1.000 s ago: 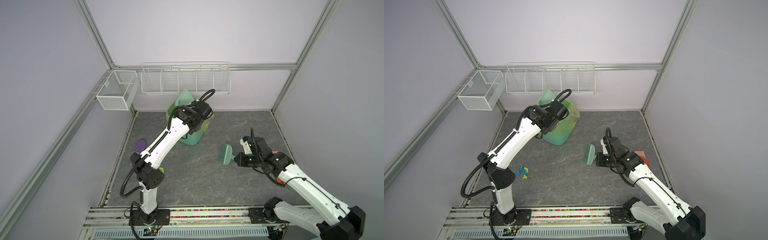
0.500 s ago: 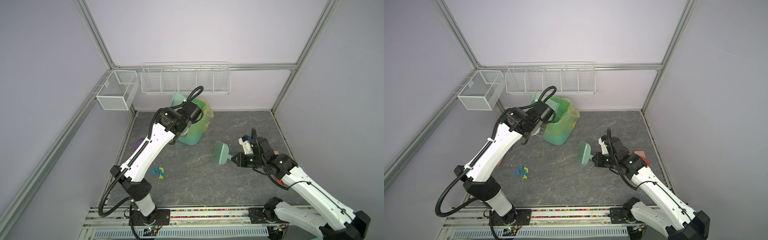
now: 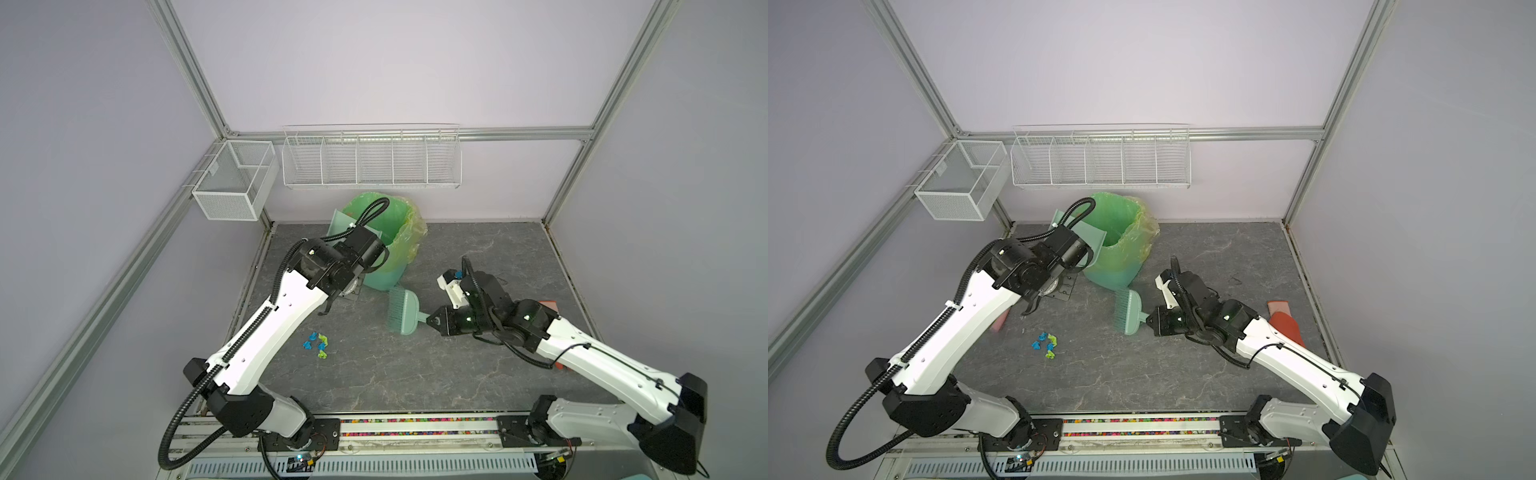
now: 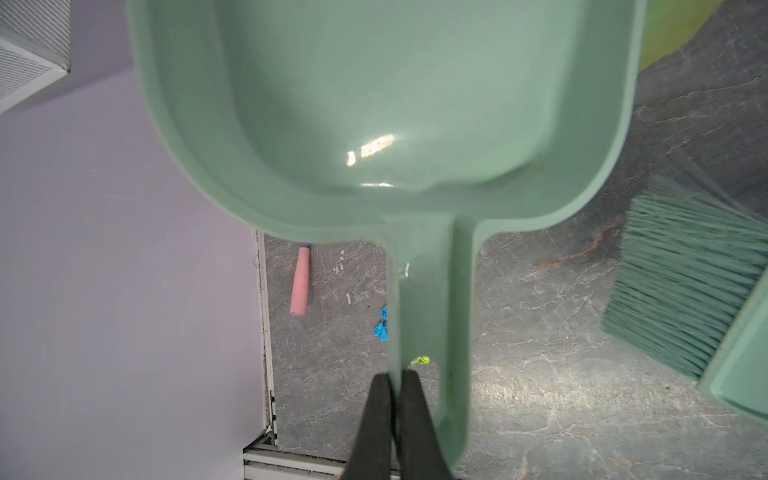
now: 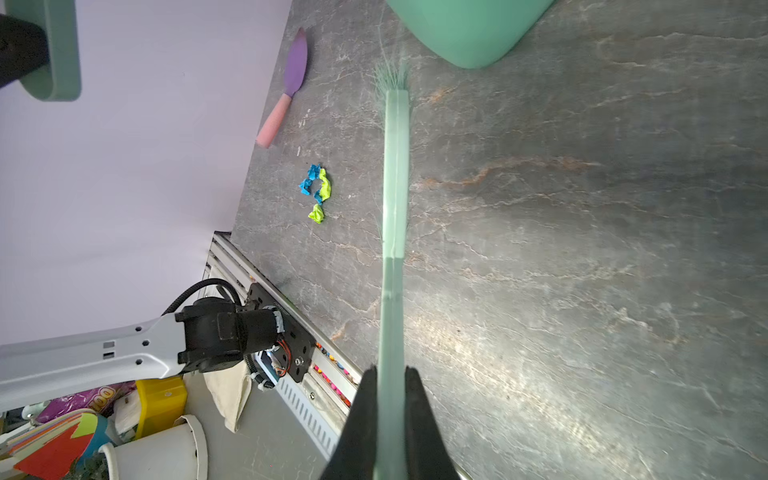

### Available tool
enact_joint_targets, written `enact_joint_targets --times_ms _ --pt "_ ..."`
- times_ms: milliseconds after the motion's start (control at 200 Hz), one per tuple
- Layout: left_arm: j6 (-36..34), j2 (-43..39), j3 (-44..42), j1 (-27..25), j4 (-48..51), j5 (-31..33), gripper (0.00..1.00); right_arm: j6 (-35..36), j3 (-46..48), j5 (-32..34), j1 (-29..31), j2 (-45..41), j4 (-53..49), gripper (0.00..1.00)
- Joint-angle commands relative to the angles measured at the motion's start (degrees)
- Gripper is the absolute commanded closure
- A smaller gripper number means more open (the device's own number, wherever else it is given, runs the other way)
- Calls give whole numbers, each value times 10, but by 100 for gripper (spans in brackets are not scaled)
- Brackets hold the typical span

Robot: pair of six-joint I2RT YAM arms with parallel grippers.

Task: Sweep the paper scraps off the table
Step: 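Move the brush in the right gripper behind scraps near the dustpan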

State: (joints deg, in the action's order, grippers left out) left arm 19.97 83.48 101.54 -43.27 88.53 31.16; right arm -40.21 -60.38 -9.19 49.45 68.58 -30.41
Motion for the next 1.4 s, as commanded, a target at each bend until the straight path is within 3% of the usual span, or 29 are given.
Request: enact_joint_targets --times_ms 0,205,590,1095,1395 --pt "24 -31 -25 9 4 -12 100 -24 -21 1 22 35 47 93" --pt "16 -59 -68 34 -29 -47 100 -36 -70 -28 64 120 97 93" --pt "5 -66 -90 43 -28 -16 100 -76 -188 -90 122 294 170 93" --pt "-5 -66 -108 50 -44 -27 100 -209 -261 -113 134 458 280 93" --pt "-3 -59 -104 52 -42 -36 100 -238 -295 -142 128 521 295 93"
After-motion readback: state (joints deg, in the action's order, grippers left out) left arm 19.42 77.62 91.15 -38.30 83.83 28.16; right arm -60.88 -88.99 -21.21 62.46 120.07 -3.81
